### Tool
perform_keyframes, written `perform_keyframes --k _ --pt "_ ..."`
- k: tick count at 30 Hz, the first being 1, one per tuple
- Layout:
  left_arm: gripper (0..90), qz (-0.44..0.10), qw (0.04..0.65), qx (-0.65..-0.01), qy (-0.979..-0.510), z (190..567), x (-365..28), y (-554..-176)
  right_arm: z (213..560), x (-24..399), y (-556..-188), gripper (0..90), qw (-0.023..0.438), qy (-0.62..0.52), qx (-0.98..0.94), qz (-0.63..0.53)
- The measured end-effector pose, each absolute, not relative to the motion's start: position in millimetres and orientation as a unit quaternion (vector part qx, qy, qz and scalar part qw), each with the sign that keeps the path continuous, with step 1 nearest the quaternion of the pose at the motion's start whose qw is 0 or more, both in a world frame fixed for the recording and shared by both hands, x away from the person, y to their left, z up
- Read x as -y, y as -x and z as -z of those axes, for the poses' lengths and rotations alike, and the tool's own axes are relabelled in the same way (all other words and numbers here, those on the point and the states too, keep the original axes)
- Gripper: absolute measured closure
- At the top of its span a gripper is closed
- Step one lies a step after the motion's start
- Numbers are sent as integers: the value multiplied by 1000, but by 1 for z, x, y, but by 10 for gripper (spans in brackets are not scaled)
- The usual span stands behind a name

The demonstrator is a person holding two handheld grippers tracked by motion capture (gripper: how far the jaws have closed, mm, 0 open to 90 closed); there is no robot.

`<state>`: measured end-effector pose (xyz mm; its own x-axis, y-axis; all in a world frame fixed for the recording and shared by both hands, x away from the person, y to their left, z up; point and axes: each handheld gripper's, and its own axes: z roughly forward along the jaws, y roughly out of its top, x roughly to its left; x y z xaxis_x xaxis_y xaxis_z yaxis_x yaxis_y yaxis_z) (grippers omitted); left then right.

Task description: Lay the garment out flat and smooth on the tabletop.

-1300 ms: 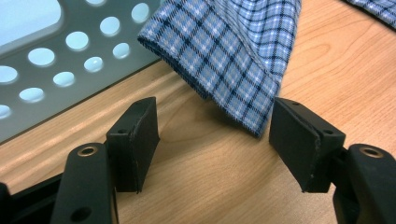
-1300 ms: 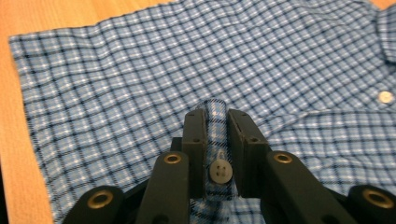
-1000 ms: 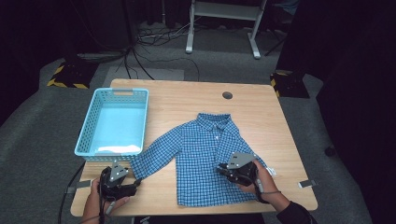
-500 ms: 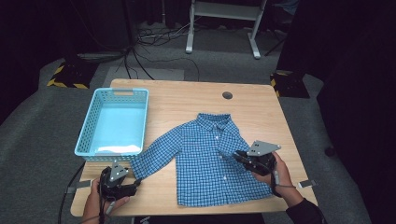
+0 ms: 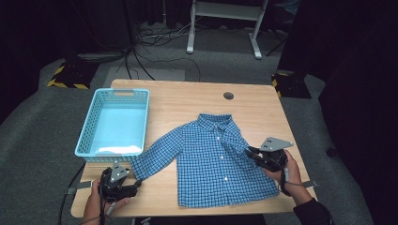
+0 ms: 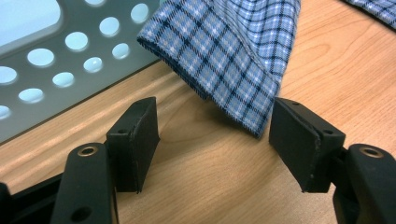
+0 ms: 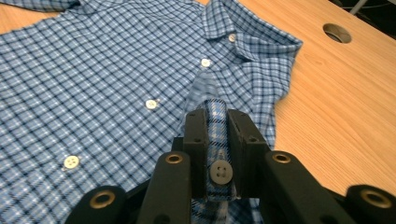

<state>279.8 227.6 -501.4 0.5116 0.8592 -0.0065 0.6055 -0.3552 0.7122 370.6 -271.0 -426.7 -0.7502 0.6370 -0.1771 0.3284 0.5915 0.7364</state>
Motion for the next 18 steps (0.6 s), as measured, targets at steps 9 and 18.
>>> perform_keyframes --k 9,18 --pt "329 -188 338 -457 -801 502 -227 -280 427 281 -374 788 220 -295 -859 -355" --pt "329 -189 338 -457 -801 502 -227 -280 429 298 -380 788 230 -318 -851 -349"
